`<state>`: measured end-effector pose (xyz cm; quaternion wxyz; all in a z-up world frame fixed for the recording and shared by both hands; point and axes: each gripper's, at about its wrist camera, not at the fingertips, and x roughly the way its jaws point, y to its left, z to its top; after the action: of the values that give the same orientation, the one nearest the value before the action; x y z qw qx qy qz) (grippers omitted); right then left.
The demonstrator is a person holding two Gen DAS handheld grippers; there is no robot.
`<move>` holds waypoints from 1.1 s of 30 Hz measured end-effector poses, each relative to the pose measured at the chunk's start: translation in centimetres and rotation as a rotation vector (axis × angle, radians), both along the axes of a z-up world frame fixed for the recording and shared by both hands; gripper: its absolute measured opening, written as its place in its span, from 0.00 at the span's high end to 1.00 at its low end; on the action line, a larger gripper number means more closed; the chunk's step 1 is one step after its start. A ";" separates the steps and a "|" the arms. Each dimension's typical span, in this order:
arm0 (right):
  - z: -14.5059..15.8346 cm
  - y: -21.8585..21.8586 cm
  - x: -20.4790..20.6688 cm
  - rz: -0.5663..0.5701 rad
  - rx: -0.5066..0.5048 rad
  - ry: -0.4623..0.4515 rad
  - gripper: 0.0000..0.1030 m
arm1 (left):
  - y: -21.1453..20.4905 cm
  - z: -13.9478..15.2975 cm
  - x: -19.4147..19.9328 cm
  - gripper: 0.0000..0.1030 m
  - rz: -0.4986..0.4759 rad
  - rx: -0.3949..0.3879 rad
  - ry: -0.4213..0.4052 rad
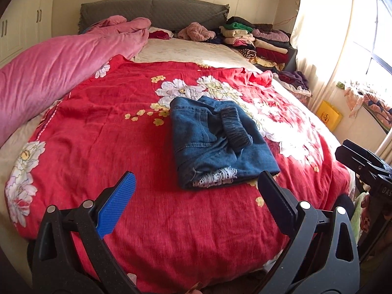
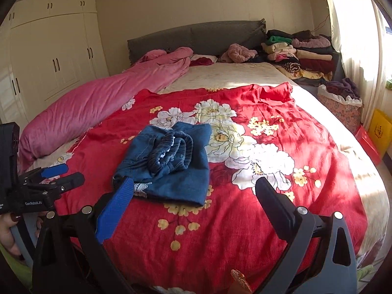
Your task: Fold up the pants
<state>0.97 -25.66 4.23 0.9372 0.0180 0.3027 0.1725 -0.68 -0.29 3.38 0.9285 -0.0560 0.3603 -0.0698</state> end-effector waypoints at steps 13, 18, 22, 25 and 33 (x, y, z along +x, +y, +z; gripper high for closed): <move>-5.0 1.1 0.9 -0.004 -0.048 0.121 0.04 | 0.4 -3.8 -0.1 0.09 0.020 -0.006 0.080; -5.3 1.5 1.0 0.010 -0.054 0.126 0.04 | 0.1 -4.1 0.0 0.09 0.013 0.001 0.086; -5.2 1.5 0.9 0.011 -0.053 0.124 0.04 | 0.1 -4.1 -0.1 0.09 0.017 0.008 0.089; -5.1 1.4 0.9 0.010 -0.052 0.120 0.04 | 0.0 -4.0 0.0 0.09 0.020 0.013 0.090; -5.0 1.4 0.8 0.012 -0.053 0.120 0.04 | 0.1 -4.0 0.1 0.09 0.028 0.021 0.100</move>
<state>1.77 -24.27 -0.76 0.9165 0.0018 0.3629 0.1685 -0.57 -0.22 -0.63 0.9108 -0.0544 0.4062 -0.0503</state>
